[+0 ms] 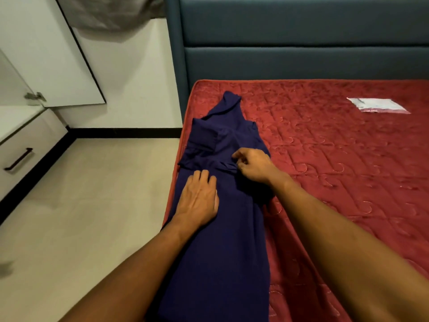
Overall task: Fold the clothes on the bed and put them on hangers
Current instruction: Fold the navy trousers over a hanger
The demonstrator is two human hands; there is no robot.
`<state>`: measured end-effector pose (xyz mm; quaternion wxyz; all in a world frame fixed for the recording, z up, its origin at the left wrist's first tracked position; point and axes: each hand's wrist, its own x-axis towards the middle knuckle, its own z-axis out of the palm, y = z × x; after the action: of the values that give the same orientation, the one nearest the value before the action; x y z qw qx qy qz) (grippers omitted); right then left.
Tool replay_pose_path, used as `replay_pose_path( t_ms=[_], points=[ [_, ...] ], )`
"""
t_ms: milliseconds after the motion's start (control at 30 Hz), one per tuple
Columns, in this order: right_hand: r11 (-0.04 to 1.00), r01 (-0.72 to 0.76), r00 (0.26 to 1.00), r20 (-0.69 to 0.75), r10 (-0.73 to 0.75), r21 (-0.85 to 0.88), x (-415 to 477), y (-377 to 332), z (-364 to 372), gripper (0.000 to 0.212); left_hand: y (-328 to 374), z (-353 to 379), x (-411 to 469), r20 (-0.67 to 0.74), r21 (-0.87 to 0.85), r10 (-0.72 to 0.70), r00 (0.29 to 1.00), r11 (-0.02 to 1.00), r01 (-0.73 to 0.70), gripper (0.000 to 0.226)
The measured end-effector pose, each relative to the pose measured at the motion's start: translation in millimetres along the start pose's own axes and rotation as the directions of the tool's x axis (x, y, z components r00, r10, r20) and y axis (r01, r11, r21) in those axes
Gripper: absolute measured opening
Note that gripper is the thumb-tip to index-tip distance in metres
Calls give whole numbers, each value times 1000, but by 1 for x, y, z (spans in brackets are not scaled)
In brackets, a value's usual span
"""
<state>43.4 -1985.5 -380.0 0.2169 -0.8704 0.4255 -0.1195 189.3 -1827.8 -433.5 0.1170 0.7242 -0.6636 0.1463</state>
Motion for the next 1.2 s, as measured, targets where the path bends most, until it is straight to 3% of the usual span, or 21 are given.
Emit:
replay_pose_path(
  t_ms=[100, 233, 333, 433, 567, 667, 767, 833, 933, 1100, 1200],
  points=[
    [1000, 23, 996, 86, -23, 3, 8, -22, 1, 41, 2, 0, -2, 13, -2, 12, 1000, 1000, -12, 25],
    [978, 60, 996, 53, -72, 199, 13, -27, 7, 33, 2, 0, -3, 37, 17, 31, 999, 999, -31, 29],
    [991, 135, 989, 69, -134, -10, 15, -26, 12, 16, 3, -1, -3, 53, 14, 38, 998, 999, -39, 30],
    [941, 189, 982, 52, -182, -282, 18, -26, 19, 28, 2, 2, -5, 16, -16, 31, 999, 999, -31, 27],
    [895, 262, 961, 9, -277, -360, 23, -30, 27, 49, 0, 4, -6, -21, -98, -55, 998, 994, 53, 22],
    [817, 341, 925, 9, -381, -465, 28, -30, 31, 32, 0, 4, -6, -19, -122, -82, 996, 989, 80, 23],
    [858, 352, 921, -25, -389, -374, 34, -26, 26, 14, -1, 2, -4, 12, -88, -62, 998, 994, 63, 39],
    [955, 236, 962, -95, -255, -180, 43, -22, 17, 11, -1, -2, 1, 63, -34, -43, 997, 998, 45, 57],
    [995, 97, 989, -117, -94, 20, 57, -15, 8, 8, -1, -5, 14, 181, 10, -46, 982, 999, 45, 69],
    [988, 135, 977, -174, -120, 71, 66, -8, 1, 10, 10, -9, 52, 318, 101, -217, 923, 976, 195, 77],
    [974, 227, 959, -167, -227, -17, 49, -4, -6, 24, 42, -17, 54, 374, 241, -242, 895, 958, 159, 84]
  ],
)
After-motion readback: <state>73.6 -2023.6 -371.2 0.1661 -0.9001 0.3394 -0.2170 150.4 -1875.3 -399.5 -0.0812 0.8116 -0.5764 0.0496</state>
